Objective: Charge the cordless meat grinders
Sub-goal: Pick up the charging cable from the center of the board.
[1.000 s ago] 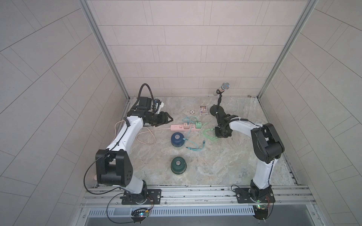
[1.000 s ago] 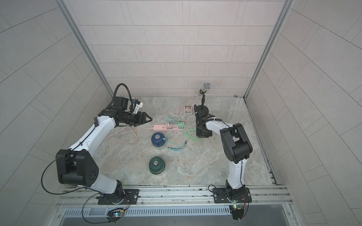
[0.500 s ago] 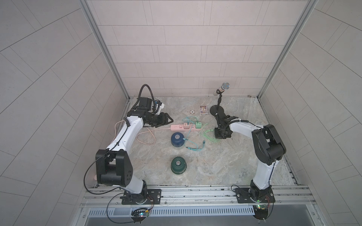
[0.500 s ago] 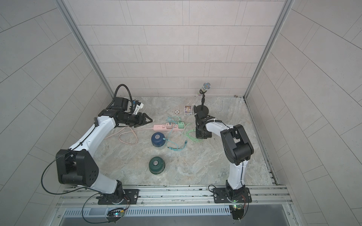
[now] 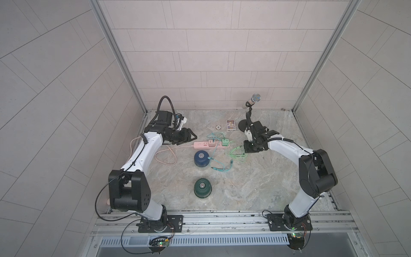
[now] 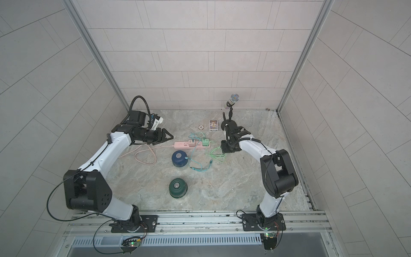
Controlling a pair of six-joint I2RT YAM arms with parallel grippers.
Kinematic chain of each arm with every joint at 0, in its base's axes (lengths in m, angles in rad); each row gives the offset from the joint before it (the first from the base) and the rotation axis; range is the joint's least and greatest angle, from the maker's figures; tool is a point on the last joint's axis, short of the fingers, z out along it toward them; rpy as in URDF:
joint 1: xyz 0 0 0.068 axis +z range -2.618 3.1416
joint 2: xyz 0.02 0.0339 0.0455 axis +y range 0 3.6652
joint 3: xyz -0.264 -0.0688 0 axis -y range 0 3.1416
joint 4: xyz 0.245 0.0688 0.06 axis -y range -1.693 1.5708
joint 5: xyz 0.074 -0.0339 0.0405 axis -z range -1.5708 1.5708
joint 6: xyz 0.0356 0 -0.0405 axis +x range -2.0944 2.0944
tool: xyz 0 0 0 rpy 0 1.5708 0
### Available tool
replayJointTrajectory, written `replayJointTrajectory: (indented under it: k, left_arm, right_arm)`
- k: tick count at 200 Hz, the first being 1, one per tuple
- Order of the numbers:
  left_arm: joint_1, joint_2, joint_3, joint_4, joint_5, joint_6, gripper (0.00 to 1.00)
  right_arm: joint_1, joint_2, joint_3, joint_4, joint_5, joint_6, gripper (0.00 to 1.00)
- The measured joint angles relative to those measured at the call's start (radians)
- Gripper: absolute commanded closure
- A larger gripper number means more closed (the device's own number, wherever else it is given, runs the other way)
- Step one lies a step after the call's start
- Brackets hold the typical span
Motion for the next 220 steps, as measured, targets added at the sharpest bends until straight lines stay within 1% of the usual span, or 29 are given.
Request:
replayJointTrajectory:
  k: [53,71,91,136,176,196,220]
  left_arm:
    - [-0.005,0.002,0.005,0.000,0.038,-0.008,0.42]
    - [-0.021,0.007,0.019,0.000,0.055,-0.015,0.42]
    - [-0.053,0.019,0.040,0.000,0.077,-0.024,0.43]
    - [-0.150,0.075,0.087,0.001,0.134,-0.039,0.44]
    - [-0.229,0.137,0.103,0.000,0.176,-0.057,0.45]
    - [-0.244,0.154,0.103,-0.002,0.188,-0.064,0.45]
    - [-0.245,0.156,0.103,-0.003,0.201,-0.071,0.45]
  right_arm:
    - [0.002,-0.087,-0.079,0.075,-0.231,-0.082,0.93]
    - [0.014,-0.103,-0.084,0.097,-0.283,-0.109,0.93]
    - [0.041,-0.112,-0.076,0.103,-0.310,-0.141,0.93]
    - [0.105,-0.120,-0.048,0.092,-0.306,-0.215,0.93]
    - [0.219,-0.173,-0.015,0.065,-0.223,-0.317,0.93]
    - [0.267,-0.212,-0.015,0.072,-0.175,-0.359,0.94]
    - [0.301,-0.232,-0.004,0.069,-0.131,-0.402,0.93]
